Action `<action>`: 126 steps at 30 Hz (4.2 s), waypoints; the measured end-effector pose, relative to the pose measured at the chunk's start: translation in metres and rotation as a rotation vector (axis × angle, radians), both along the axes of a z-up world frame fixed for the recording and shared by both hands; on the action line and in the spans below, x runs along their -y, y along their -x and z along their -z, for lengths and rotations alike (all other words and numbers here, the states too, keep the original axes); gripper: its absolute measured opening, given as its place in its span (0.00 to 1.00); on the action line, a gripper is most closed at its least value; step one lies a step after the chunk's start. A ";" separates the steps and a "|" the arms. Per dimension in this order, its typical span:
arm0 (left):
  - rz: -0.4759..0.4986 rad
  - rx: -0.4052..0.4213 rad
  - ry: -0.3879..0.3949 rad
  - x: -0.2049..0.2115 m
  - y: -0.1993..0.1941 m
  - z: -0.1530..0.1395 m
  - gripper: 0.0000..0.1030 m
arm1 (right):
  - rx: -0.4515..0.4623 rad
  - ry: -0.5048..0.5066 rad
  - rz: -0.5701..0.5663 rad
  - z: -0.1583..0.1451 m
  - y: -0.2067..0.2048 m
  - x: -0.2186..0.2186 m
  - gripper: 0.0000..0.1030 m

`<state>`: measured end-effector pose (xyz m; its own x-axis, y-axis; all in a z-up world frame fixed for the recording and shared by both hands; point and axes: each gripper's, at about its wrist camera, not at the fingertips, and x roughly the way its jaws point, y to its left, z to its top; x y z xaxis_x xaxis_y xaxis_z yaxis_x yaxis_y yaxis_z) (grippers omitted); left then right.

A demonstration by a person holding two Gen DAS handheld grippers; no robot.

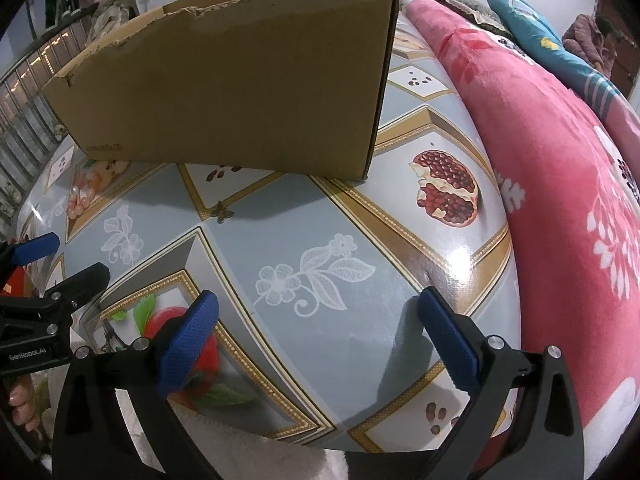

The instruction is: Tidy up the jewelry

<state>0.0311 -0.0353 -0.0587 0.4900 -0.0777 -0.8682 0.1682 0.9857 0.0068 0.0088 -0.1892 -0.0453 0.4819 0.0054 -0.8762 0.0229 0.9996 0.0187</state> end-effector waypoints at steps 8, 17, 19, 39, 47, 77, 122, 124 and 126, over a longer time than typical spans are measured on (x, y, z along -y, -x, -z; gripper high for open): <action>-0.005 0.000 0.000 0.000 0.000 0.000 0.92 | -0.003 0.000 0.003 0.000 0.001 0.001 0.94; -0.005 0.000 0.000 0.000 0.000 0.000 0.92 | -0.002 0.000 0.002 0.000 0.001 0.001 0.94; -0.005 0.000 0.000 0.000 0.000 0.000 0.92 | -0.002 0.000 0.002 0.001 0.000 0.001 0.94; -0.006 -0.016 -0.002 0.000 -0.001 0.000 0.92 | -0.005 0.001 0.020 0.000 0.002 0.001 0.94; -0.007 -0.025 -0.003 0.000 -0.003 0.001 0.92 | 0.001 0.001 0.027 0.000 0.003 0.000 0.94; 0.225 0.290 0.044 -0.024 0.014 -0.033 0.91 | 0.019 0.002 0.044 -0.002 0.008 -0.001 0.94; 0.261 0.130 0.057 -0.016 -0.026 -0.007 0.08 | 0.207 -0.212 -0.104 -0.028 0.021 -0.006 0.83; 0.260 0.133 0.061 -0.016 -0.025 -0.006 0.08 | 0.205 -0.214 -0.115 -0.025 0.013 -0.010 0.75; 0.260 0.133 0.066 -0.014 -0.025 -0.006 0.08 | 0.198 -0.217 -0.113 -0.022 0.007 -0.012 0.67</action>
<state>0.0560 -0.0209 -0.0529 0.5558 -0.2693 -0.7865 0.4168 0.9088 -0.0166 0.0016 -0.1768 -0.0235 0.6291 0.2454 -0.7376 -0.1139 0.9677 0.2249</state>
